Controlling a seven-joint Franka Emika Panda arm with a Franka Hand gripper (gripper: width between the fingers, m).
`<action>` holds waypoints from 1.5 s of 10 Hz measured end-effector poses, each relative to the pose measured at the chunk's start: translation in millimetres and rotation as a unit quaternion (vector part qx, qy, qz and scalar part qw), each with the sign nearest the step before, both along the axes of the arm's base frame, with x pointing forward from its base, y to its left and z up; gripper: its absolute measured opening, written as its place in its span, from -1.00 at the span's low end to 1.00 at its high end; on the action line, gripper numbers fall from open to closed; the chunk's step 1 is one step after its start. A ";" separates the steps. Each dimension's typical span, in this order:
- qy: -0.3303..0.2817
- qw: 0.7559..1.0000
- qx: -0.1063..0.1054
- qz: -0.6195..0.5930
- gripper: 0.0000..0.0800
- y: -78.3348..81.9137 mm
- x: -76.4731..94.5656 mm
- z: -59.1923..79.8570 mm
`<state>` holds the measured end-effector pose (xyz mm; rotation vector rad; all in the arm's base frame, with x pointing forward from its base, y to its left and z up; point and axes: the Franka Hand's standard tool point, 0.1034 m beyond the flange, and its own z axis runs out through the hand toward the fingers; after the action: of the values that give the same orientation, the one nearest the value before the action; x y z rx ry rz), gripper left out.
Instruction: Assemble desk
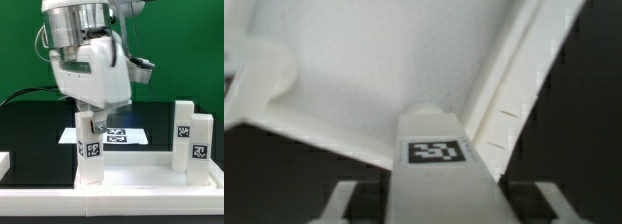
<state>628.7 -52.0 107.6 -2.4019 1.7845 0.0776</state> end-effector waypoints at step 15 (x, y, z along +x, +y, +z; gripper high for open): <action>-0.084 0.850 -0.059 0.516 0.62 6.6 8.4 -2.8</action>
Offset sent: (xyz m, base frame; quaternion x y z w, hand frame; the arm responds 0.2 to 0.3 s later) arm 0.0000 0.0000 0.0000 0.0000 0.0000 -0.0650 0.9979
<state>637.1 -45.3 104.8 -3.0220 0.2677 -0.1283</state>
